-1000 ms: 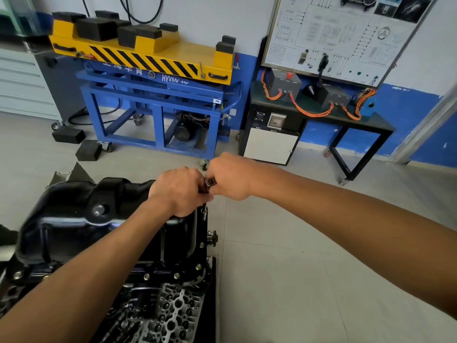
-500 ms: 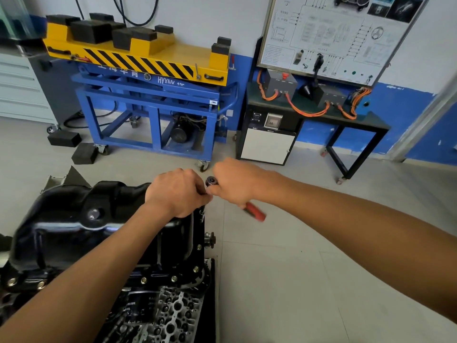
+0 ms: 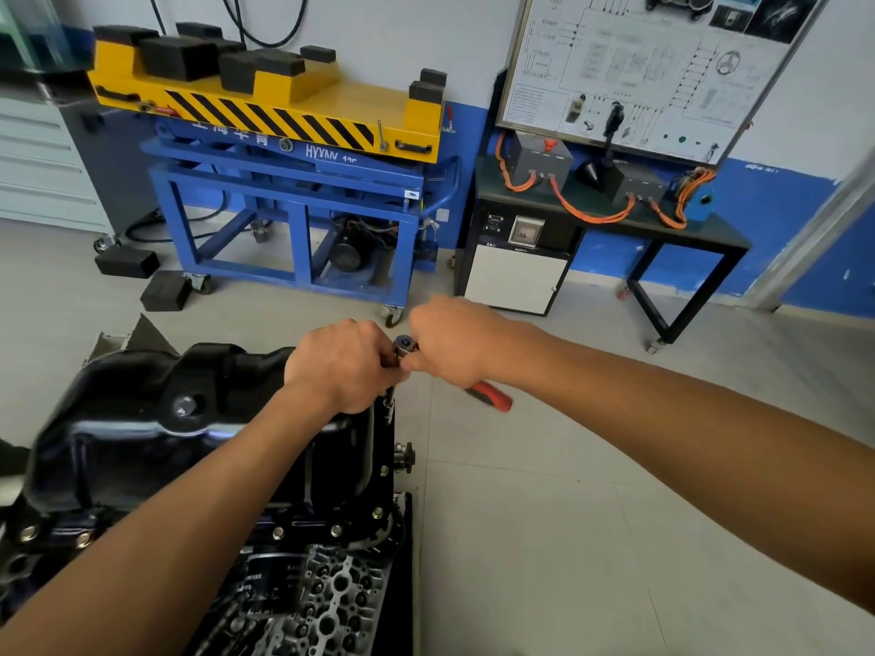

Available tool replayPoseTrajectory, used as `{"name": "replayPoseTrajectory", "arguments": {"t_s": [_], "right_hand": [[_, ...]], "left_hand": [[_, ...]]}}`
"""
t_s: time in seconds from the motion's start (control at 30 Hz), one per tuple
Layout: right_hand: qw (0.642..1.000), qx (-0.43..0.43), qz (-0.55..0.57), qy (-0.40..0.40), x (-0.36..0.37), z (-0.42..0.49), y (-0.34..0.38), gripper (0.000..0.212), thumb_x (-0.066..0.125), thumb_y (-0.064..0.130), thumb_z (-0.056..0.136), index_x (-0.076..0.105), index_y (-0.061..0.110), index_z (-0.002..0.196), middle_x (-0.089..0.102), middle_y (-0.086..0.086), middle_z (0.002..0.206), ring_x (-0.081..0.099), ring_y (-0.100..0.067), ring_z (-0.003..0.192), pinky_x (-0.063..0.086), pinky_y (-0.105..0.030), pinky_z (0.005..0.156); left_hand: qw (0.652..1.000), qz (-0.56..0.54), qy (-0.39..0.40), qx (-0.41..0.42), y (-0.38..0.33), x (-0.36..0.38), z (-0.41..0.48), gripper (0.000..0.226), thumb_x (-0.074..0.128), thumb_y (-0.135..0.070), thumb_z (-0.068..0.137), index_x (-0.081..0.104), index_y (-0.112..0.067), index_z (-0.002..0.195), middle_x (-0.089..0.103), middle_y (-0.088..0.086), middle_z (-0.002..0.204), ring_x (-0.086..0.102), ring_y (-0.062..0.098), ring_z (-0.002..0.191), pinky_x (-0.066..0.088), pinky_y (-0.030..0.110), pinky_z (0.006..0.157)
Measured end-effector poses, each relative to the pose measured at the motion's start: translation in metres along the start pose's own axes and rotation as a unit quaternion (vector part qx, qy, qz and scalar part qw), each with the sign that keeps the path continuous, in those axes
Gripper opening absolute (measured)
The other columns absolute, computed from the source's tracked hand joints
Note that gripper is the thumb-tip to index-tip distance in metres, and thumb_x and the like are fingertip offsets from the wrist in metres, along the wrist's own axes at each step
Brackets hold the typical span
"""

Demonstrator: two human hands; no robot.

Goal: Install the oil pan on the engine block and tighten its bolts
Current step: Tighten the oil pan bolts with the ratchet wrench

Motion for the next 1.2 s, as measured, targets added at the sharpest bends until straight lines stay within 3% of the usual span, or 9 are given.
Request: {"name": "replayPoseTrajectory", "arguments": {"t_s": [0.2, 0.37, 0.47, 0.67, 0.83, 0.9, 1.03, 1.13, 1.2], "right_hand": [[0.993, -0.091, -0.076, 0.017, -0.008, 0.007, -0.005, 0.012, 0.057, 0.022, 0.099, 0.067, 0.018, 0.104, 0.063, -0.003, 0.088, 0.06, -0.025, 0.08, 0.053, -0.041, 0.068], [0.996, -0.055, -0.063, -0.003, 0.0, 0.009, -0.004, 0.039, 0.058, 0.038, 0.098, 0.051, 0.016, 0.067, 0.056, -0.002, 0.064, 0.057, -0.023, 0.06, 0.046, -0.035, 0.053], [0.988, 0.018, 0.154, 0.013, 0.015, 0.008, -0.001, 0.036, 0.058, 0.03, 0.097, 0.057, 0.009, 0.068, 0.064, -0.006, 0.058, 0.061, -0.02, 0.049, 0.047, -0.029, 0.047], [0.747, 0.183, 0.639, 0.031, 0.049, -0.002, 0.013, 0.015, 0.055, 0.019, 0.102, 0.053, 0.007, 0.093, 0.065, -0.011, 0.062, 0.063, -0.016, 0.044, 0.049, -0.023, 0.04], [0.583, 0.19, 0.79, -0.004, 0.066, -0.003, 0.024, 0.025, 0.056, 0.029, 0.102, 0.057, 0.005, 0.099, 0.071, -0.009, 0.063, 0.07, -0.019, 0.055, 0.055, -0.025, 0.048], [0.601, 0.206, 0.771, -0.043, 0.075, -0.002, 0.022, 0.036, 0.055, 0.043, 0.1, 0.06, 0.007, 0.098, 0.071, -0.006, 0.066, 0.069, -0.017, 0.057, 0.054, -0.026, 0.052], [0.794, 0.218, 0.54, -0.175, 0.084, 0.002, 0.006, 0.07, 0.039, 0.069, 0.093, 0.059, 0.005, 0.074, 0.056, 0.006, 0.054, 0.054, -0.009, 0.052, 0.043, -0.029, 0.056], [0.746, 0.19, 0.596, -0.228, 0.098, 0.006, 0.009, 0.076, 0.027, 0.071, 0.097, 0.05, 0.006, 0.064, 0.045, 0.008, 0.051, 0.042, -0.005, 0.046, 0.038, -0.02, 0.051], [0.626, 0.163, 0.727, -0.228, 0.111, 0.013, 0.019, 0.07, 0.026, 0.067, 0.099, 0.046, 0.012, 0.06, 0.049, 0.006, 0.054, 0.047, -0.006, 0.053, 0.042, -0.017, 0.062]], "left_hand": [[1.0, 0.004, 0.011, 0.002, -0.002, 0.0, -0.003, 0.024, 0.061, -0.058, 0.09, 0.074, -0.038, 0.089, 0.068, -0.01, 0.083, 0.061, 0.015, 0.078, 0.045, 0.03, 0.067], [1.0, 0.024, 0.002, -0.004, -0.002, -0.001, -0.004, 0.031, 0.054, -0.059, 0.093, 0.072, -0.034, 0.096, 0.065, -0.005, 0.088, 0.059, 0.019, 0.08, 0.046, 0.033, 0.069], [1.0, 0.023, -0.012, -0.003, -0.003, -0.003, -0.006, 0.032, 0.051, -0.059, 0.093, 0.064, -0.032, 0.082, 0.062, -0.003, 0.081, 0.054, 0.021, 0.072, 0.04, 0.033, 0.065], [0.983, -0.172, -0.07, 0.01, 0.007, -0.016, -0.02, 0.015, 0.064, -0.021, 0.091, 0.074, -0.032, 0.087, 0.074, -0.009, 0.09, 0.068, 0.016, 0.087, 0.052, 0.034, 0.073], [0.921, -0.372, -0.117, 0.024, 0.023, -0.029, -0.062, 0.006, 0.071, -0.033, 0.09, 0.076, -0.034, 0.094, 0.072, -0.023, 0.088, 0.069, 0.004, 0.083, 0.057, 0.027, 0.075], [0.946, -0.292, -0.113, 0.085, 0.02, -0.034, -0.076, 0.018, 0.077, -0.042, 0.083, 0.074, -0.035, 0.099, 0.069, -0.025, 0.092, 0.064, 0.001, 0.087, 0.052, 0.026, 0.078], [0.97, -0.202, -0.088, 0.107, 0.029, -0.036, -0.073, 0.028, 0.079, -0.022, 0.084, 0.074, -0.032, 0.11, 0.067, -0.021, 0.099, 0.061, 0.003, 0.092, 0.053, 0.035, 0.082], [0.969, -0.192, -0.088, 0.126, 0.039, -0.041, -0.06, 0.027, 0.079, -0.015, 0.085, 0.077, -0.032, 0.106, 0.071, -0.022, 0.1, 0.06, 0.004, 0.093, 0.053, 0.035, 0.084], [0.97, -0.187, -0.088, 0.129, 0.045, -0.044, -0.05, 0.026, 0.078, -0.012, 0.085, 0.078, -0.032, 0.101, 0.073, -0.02, 0.097, 0.06, 0.006, 0.091, 0.054, 0.036, 0.083]]}}
Point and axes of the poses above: each hand's wrist, its own z-axis towards the middle knuckle, its own x-axis out of the palm, y = z × x, the point moved 5 cm from there along z, towards the middle knuckle
